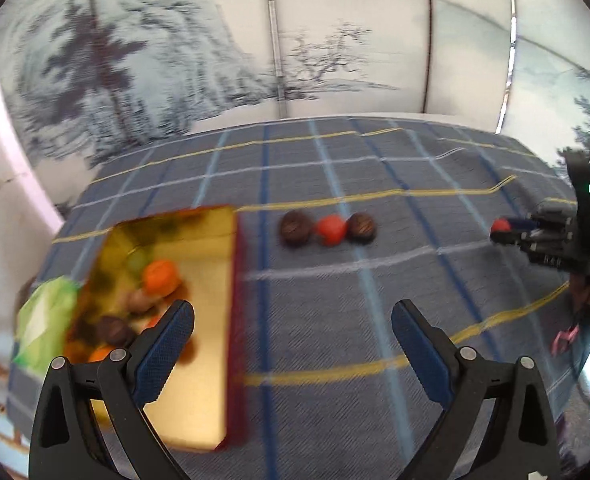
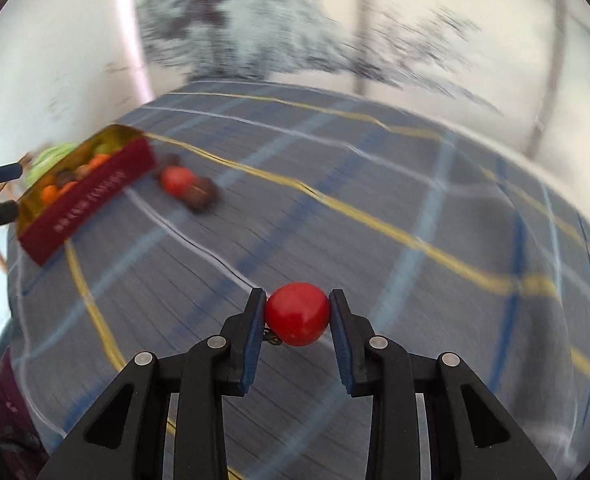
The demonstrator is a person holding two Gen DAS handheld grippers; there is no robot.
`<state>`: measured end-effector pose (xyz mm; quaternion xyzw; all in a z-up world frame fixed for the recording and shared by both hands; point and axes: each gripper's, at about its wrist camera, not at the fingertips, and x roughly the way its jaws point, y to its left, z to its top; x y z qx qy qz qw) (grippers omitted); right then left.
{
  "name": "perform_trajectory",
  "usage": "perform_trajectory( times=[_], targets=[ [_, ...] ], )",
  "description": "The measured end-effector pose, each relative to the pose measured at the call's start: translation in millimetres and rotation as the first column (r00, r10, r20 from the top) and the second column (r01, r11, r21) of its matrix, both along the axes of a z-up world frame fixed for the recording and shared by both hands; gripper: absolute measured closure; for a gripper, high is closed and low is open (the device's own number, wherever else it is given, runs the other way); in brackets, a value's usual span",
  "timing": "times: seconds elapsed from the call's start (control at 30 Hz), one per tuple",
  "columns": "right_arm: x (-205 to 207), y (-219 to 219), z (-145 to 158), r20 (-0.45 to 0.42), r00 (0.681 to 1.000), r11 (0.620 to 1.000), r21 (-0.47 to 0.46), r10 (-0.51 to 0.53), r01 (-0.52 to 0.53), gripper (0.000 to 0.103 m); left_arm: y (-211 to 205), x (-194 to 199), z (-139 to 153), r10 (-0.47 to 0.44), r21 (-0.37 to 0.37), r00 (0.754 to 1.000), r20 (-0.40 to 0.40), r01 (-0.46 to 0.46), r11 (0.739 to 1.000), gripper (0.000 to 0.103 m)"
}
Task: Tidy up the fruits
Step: 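Grasp a red tomato with the right tool while the left tool grasps a mangosteen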
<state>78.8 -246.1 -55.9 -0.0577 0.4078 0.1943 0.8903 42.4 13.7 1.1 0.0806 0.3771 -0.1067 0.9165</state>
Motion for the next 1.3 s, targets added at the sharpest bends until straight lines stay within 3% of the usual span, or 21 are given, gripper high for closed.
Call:
perform_trajectory(
  times=[0.2,0.37,0.47,0.57,0.7,0.87,1.0,1.07,1.1,1.23,1.3],
  targets=[
    [2.8,-21.7,-13.3,-0.022,0.998,0.995,0.081,-0.061,0.063,0.07,-31.7,45.9,-11.4,-0.081,-0.084,0.991,-0.104,0.073,0.994,0.006],
    [2.0,-22.0,-11.8,-0.01,0.998,0.992,0.11,-0.064,0.065,0.07,-72.2,66.1,-16.0,-0.196,-0.038,0.976,-0.093,0.194,0.98,0.016],
    [0.1,-21.6,-12.4,-0.012,0.998,0.991,0.122,-0.057,0.058,0.07,-94.4,85.1,-22.8,-0.251,0.057,0.965,-0.078,0.256,0.965,0.021],
    [0.2,-23.1,-12.7,-0.016,0.998,0.988,0.144,-0.053,0.054,0.07,-104.6,106.1,-32.8,-0.358,0.128,0.926,-0.119,0.372,0.919,0.024],
    [-1.3,-27.4,-11.5,-0.012,0.998,0.982,0.176,-0.061,0.063,0.069,-106.6,129.4,-45.7,-0.417,0.199,0.885,-0.205,0.455,0.868,0.026],
    [-2.5,-29.3,-10.2,-0.009,0.998,0.978,0.197,-0.07,0.07,0.069,-108.2,148.8,-62.1,-0.465,0.209,0.831,-0.305,0.535,0.819,0.03],
    [-1.8,-28.6,-11.5,-0.014,0.997,0.978,0.198,-0.07,0.071,0.069,-111.8,158.3,-81.4,-0.471,0.194,0.793,-0.386,0.569,0.799,0.037],
    [-1.3,-28.3,-11.9,-0.018,0.998,0.978,0.197,-0.068,0.07,0.069,-108.8,161.7,-81.5,-0.476,0.148,0.788,-0.39,0.564,0.812,0.053],
    [-1.2,-27.8,-12.1,-0.02,0.998,0.978,0.196,-0.067,0.07,0.069,-106.2,165.0,-80.4,-0.463,0.117,0.791,-0.4,0.545,0.83,0.069],
    [0.8,-24.4,-14.1,-0.034,0.997,0.981,0.18,-0.068,0.073,0.069,-104.4,158.4,-78.8,-0.38,0.098,0.845,-0.375,0.444,0.891,0.069],
    [2.2,-20.7,-15.6,-0.042,0.997,0.984,0.162,-0.069,0.075,0.069,-102.8,143.9,-73.5,-0.321,0.071,0.888,-0.33,0.363,0.929,0.069]
  ],
)
